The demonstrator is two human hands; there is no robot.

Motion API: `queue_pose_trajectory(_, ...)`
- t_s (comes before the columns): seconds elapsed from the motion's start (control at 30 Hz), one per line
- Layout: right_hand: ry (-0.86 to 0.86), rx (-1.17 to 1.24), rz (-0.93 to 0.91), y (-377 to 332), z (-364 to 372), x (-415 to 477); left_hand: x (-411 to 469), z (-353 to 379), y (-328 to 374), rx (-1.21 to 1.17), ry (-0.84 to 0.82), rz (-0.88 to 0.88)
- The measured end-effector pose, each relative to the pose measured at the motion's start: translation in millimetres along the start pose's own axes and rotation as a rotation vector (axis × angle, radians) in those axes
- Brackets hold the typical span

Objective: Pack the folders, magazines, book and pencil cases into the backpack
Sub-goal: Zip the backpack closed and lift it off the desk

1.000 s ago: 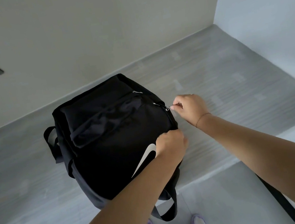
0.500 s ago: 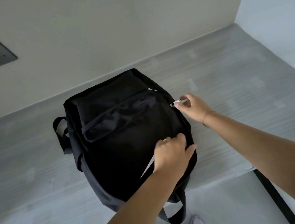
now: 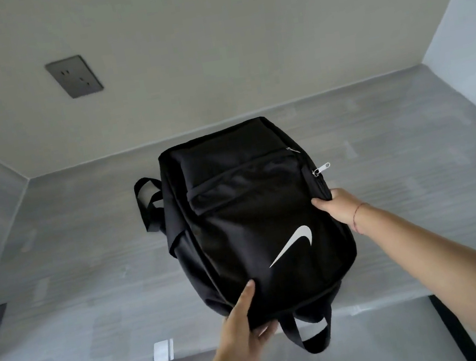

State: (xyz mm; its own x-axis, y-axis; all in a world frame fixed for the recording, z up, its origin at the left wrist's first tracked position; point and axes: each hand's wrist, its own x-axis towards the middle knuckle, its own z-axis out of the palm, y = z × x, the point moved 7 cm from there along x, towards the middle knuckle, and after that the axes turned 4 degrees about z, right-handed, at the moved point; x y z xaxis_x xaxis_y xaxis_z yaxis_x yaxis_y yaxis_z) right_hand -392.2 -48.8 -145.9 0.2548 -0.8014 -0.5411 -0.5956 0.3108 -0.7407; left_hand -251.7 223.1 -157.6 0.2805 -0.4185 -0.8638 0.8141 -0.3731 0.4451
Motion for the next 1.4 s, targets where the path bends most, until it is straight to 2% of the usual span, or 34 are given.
queue_pose_trajectory(0.2,-0.004,-0.005,-0.015,-22,5,-24,-3,-13,36,-0.087,0.106,0.258)
queue_pose_trajectory(0.53,-0.094,0.086,-0.055,-114,13,-77,-63,-18,165,-0.055,0.048,0.519)
queue_pose_trajectory(0.67,-0.232,0.276,-0.054,-158,30,-103,-91,-11,249,-0.038,0.024,0.628)
queue_pose_trajectory(0.8,-0.339,0.464,0.065,-183,56,-133,-117,12,331,0.142,0.057,0.769)
queue_pose_trajectory(0.9,-0.434,0.709,0.158,-193,86,-160,-124,40,383,0.364,0.076,0.896)
queue_pose_trajectory(1.0,-0.533,1.007,0.25,-207,120,-179,-120,74,415,0.474,-0.011,0.915)
queue_pose_trajectory(1.07,-0.529,1.234,0.298,-222,136,-179,-118,102,424,0.554,-0.143,0.869)
queue_pose_trajectory(1.17,-0.493,1.48,0.288,-248,147,-169,-127,141,416,0.587,-0.428,0.834)
queue_pose_trajectory(1.2,-0.491,1.528,0.282,-254,149,-166,-129,145,415,0.596,-0.413,0.902)
queue_pose_trajectory(1.3,-0.509,1.649,0.293,-264,159,-158,-140,119,401,0.607,-0.061,1.246)
queue_pose_trajectory(1.33,-0.518,1.677,0.282,-265,161,-157,-145,110,384,0.587,-0.017,1.307)
queue_pose_trajectory(1.4,-0.557,1.652,0.234,-269,166,-160,-147,100,342,0.529,-0.062,1.311)
